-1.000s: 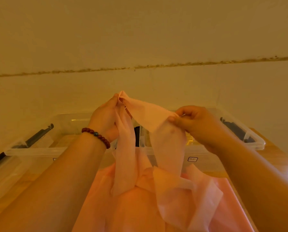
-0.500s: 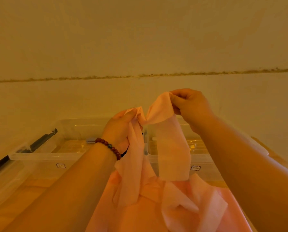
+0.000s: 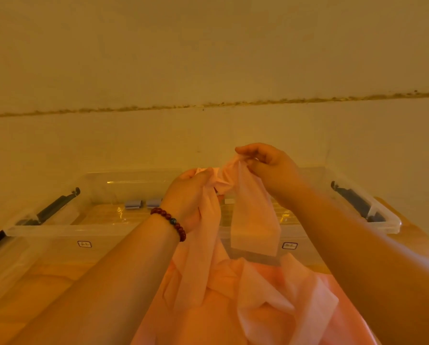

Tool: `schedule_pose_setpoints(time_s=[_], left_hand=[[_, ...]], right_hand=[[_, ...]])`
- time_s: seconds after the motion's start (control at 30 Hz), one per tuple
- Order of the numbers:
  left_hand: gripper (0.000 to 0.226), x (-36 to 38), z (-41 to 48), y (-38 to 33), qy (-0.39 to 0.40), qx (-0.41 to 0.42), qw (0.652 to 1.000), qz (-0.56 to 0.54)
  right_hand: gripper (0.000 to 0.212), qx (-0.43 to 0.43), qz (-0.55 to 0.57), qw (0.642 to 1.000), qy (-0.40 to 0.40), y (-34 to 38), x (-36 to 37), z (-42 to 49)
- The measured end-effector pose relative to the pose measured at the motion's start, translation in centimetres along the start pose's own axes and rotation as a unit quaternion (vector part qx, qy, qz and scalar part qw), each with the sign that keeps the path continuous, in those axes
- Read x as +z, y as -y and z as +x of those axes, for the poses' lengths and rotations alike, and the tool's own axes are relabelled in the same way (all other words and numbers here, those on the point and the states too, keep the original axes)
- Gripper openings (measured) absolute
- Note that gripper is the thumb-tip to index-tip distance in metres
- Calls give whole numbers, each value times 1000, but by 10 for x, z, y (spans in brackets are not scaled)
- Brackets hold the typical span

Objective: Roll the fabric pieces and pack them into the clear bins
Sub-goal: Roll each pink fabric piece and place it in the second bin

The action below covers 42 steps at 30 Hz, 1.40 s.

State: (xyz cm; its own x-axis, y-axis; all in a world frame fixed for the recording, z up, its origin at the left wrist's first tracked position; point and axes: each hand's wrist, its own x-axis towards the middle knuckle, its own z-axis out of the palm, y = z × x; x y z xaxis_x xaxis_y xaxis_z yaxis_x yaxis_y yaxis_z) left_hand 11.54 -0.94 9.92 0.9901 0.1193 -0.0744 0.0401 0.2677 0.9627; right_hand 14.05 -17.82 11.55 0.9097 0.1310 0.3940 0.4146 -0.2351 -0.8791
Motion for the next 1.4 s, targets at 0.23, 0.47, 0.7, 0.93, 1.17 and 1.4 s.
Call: schedule_pose_setpoints(time_s=[0.23,0.47,0.7,0.93,1.17,1.4], left_hand=[[16,-2,5,6,-39,43,998,19],[11,-4,3,22,-21,21,995,94],[22,4,-2,26,60,21,998,-22],[29,13,-10,20,132,28,990,-31],[37,11,-16,15,146,18,988,42],[27,12,-20,7,93,-57,992,69]], right_hand=[[31,32,-73,994,71,-6,0,-2],[26,99,-222,953,181,-24,-8,-26],[28,107,-43,991,62,2,4,-44],[20,203,181,962,11,12,27,-53],[26,206,234,947,-77,5,25,-43],[26,141,232,955,-118,2,3,-36]])
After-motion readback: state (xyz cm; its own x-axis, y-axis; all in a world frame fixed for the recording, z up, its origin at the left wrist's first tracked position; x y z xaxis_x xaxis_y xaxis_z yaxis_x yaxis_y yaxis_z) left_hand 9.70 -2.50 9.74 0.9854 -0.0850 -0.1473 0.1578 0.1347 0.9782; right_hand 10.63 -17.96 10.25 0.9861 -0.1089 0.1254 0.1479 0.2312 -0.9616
